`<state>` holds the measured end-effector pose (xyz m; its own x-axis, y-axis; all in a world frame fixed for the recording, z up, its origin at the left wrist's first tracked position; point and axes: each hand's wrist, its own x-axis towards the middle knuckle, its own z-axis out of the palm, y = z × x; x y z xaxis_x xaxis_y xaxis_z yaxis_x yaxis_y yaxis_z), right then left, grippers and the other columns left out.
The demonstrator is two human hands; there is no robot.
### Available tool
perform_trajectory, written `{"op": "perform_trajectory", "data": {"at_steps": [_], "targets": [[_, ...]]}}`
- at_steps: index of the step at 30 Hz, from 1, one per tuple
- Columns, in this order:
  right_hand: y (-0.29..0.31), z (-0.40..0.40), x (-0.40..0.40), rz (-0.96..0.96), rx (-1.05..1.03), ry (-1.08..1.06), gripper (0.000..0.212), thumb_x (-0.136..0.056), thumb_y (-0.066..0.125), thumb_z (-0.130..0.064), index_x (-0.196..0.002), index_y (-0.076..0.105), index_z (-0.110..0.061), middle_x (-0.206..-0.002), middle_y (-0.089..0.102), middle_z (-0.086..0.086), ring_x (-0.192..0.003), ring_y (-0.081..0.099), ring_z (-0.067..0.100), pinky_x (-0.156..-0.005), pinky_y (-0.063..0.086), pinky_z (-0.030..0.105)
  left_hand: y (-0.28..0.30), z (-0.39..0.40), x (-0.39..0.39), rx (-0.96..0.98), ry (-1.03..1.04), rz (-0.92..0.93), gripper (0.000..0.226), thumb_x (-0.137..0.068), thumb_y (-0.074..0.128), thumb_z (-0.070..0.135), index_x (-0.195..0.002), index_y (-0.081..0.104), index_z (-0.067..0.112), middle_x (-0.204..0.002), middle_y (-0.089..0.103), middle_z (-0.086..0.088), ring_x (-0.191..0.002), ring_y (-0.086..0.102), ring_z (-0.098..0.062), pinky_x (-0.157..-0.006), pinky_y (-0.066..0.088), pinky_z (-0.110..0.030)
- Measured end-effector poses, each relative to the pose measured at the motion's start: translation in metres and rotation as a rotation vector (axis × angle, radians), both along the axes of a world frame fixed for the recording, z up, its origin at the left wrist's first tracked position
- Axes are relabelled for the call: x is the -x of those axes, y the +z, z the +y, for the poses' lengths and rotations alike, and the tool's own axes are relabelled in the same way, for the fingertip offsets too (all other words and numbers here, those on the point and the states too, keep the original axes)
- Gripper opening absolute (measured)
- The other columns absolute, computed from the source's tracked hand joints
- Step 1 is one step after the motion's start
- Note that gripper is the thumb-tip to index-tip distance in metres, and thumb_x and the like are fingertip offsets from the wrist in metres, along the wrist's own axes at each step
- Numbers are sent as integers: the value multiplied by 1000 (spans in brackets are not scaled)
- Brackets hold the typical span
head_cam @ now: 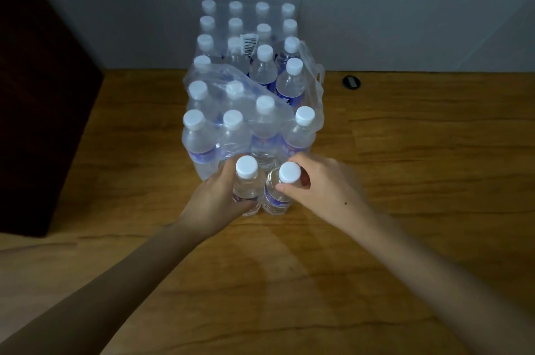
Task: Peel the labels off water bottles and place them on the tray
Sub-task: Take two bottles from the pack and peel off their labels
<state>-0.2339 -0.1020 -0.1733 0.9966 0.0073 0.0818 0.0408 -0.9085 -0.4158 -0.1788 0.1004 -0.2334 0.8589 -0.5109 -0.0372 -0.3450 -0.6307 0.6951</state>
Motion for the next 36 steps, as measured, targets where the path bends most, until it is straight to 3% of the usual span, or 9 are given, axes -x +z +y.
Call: {"op": "perform_trajectory", "data": {"at_steps": [4, 9, 12, 16, 20, 24, 28, 32, 36], "targets": [[1, 6, 11, -134, 18, -36, 50, -76, 71, -50, -114, 59, -20, -66, 61, -8, -55, 54, 11, -50, 34, 21, -2, -5, 2, 51, 34, -2, 75, -72, 78, 33, -131, 33, 34, -129, 57, 1, -113, 58, -21, -86, 52, -38], [1, 17, 23, -290, -82, -17, 32, -79, 73, -33, -104, 63, -16, -58, 61, -8, -47, 51, 6, -46, 29, 9, 2, 0, 3, 53, 52, -21, 70, -72, 78, 39, -129, 37, 29, -122, 62, 4, -107, 61, -21, -81, 53, -41], [-4, 24, 27, -331, -168, 20, 28, -79, 72, -28, -103, 63, -17, -65, 64, -8, -50, 50, 2, -50, 37, 11, 12, 6, 6, 73, 100, 8, 69, -70, 73, 51, -125, 40, 28, -113, 66, 5, -98, 65, -19, -77, 54, -45], [-6, 36, 31, -137, -361, 16, 49, -78, 70, -40, -122, 53, -26, -100, 63, -15, -80, 60, 0, -62, 56, 24, 40, 13, 11, 193, 131, 50, 72, -64, 68, 60, -124, 43, 28, -106, 67, 13, -94, 66, -10, -76, 57, -44], [-3, 50, 32, 83, -497, 45, 71, -68, 65, -61, -131, 34, -47, -116, 47, -37, -107, 48, -14, -84, 45, 14, 71, 18, 16, 472, 126, 213, 71, -66, 81, 43, -125, 44, 29, -109, 65, 24, -101, 64, 0, -76, 56, -23], [1, 56, 32, 242, -879, 42, 67, -66, 77, -44, -125, 47, -37, -116, 63, -19, -109, 58, -2, -90, 47, 23, 91, 18, 19, 618, 110, 335, 60, -68, 80, 21, -118, 48, 23, -101, 72, 19, -93, 70, -7, -69, 55, -19], [8, 54, 31, 304, -1126, 119, 66, -67, 80, -19, -126, 51, -20, -117, 67, 2, -108, 64, 18, -92, 50, 38, 99, 22, 20, 691, 71, 450, 57, -69, 73, 14, -121, 51, 12, -105, 73, 1, -91, 72, -17, -67, 57, -25], [12, 60, 35, 254, -1192, 94, 58, -67, 80, -9, -120, 56, -12, -107, 71, 7, -99, 68, 23, -82, 54, 33, 98, 26, 22, 724, 58, 518, 52, -76, 70, 16, -125, 53, 13, -107, 73, -2, -90, 71, -20, -67, 57, -28], [12, 64, 38, 194, -1154, 7, 60, -62, 84, -19, -117, 58, -20, -105, 72, 2, -95, 70, 20, -82, 56, 39, 87, 26, 36, 776, 36, 534, 51, -78, 70, 24, -126, 56, 16, -116, 70, -4, -102, 68, -21, -76, 55, -26]]}}
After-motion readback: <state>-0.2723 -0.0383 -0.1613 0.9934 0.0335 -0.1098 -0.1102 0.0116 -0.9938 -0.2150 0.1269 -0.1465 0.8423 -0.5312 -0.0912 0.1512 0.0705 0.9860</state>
